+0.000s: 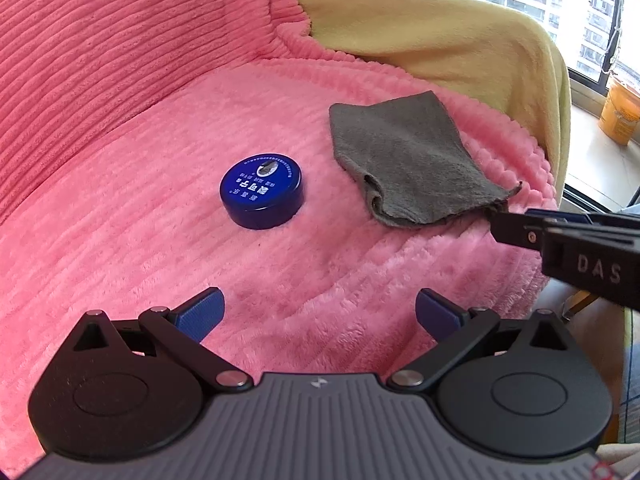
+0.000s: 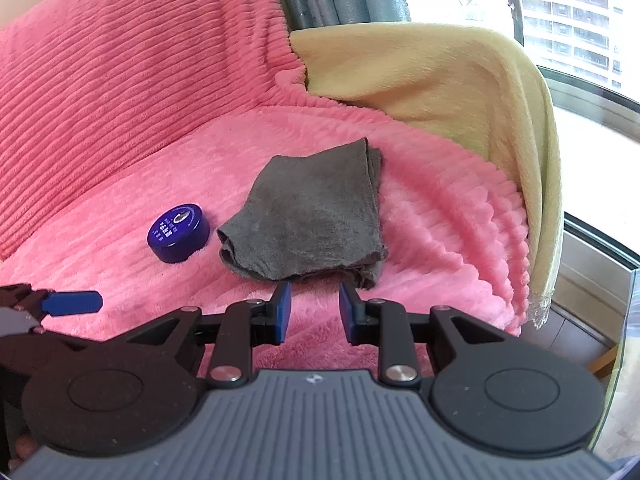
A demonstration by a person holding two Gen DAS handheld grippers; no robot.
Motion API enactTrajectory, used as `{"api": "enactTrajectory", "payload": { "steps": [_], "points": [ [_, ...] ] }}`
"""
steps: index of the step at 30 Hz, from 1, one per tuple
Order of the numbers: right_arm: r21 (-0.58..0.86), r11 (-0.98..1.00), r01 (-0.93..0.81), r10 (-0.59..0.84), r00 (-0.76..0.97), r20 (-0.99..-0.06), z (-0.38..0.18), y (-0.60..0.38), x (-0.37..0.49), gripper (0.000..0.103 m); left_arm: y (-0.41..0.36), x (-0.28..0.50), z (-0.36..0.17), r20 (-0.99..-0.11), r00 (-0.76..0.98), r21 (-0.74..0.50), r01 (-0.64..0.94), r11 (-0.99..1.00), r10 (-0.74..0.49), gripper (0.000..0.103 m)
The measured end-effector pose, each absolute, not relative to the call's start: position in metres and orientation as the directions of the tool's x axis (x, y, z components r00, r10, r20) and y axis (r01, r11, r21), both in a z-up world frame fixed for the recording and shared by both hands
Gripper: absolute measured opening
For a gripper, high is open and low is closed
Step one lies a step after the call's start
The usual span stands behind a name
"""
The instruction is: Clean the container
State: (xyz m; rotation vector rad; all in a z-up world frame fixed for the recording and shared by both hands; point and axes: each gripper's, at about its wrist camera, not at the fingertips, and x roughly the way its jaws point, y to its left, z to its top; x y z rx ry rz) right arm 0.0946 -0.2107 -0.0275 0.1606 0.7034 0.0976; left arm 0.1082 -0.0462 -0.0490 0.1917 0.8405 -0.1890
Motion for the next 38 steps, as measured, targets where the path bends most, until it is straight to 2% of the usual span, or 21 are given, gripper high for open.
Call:
{"api": "enactTrajectory", "payload": {
  "steps": [29,38],
  "points": [
    [0.146,0.987,-0.06,0.142,0.741,-0.656,-0.031,-0.2,0.104,0.024,-0.045,0.123,-0.059,-0.758,0.65,0.105,0.192,0.976,-0.046,0.103],
    [0.144,0.987,-0.065,0.144,0.741,-0.655,-0.031,-0.198,0.106,0.024,-0.051,0.117,-0.058,-0.711,0.703,0.161,0.2,0.966,-0.027,0.103]
  ]
}}
